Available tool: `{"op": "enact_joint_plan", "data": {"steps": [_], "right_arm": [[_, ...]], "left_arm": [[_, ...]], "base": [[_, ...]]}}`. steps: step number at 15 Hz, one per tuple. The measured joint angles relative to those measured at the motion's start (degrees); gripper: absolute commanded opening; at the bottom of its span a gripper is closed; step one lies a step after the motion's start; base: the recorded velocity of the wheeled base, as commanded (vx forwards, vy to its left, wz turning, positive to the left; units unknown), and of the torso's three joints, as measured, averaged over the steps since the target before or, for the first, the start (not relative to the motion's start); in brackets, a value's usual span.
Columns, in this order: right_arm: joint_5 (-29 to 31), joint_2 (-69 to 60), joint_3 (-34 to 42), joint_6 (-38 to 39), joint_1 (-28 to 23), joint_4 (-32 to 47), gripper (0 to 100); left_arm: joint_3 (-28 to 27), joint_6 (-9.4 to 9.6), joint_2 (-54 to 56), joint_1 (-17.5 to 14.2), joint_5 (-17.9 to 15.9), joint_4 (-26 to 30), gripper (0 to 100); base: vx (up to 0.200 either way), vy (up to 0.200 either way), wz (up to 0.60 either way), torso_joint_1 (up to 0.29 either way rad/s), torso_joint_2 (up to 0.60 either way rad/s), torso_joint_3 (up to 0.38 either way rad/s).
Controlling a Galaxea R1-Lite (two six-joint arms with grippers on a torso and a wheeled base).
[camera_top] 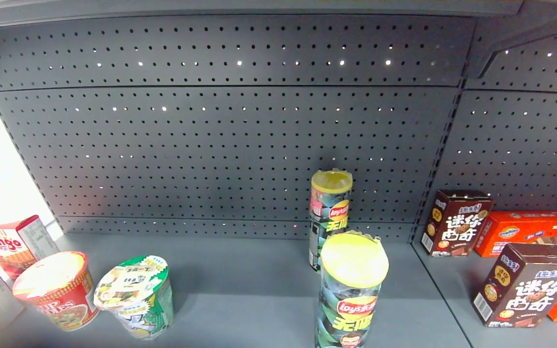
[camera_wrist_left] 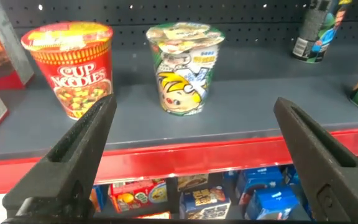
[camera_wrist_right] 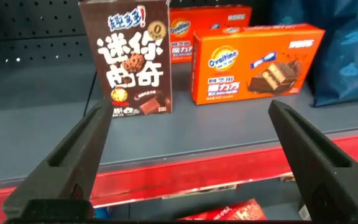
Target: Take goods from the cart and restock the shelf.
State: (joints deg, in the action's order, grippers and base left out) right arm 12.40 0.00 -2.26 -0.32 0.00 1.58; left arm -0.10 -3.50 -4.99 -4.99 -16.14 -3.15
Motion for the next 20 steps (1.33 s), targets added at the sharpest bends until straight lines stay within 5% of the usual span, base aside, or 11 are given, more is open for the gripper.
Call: {"op": "enact_joint_plan", "data": {"steps": [20], "right_arm": [[0.0,0.0,0.0,0.0,0.0,0.0,100]], "left_arm": [[0.0,0.17,-0.1,0.0,0.2,0.0,100]], "base": [[0.0,-0.01,-0.03,0.0,0.0,0.001]]}}
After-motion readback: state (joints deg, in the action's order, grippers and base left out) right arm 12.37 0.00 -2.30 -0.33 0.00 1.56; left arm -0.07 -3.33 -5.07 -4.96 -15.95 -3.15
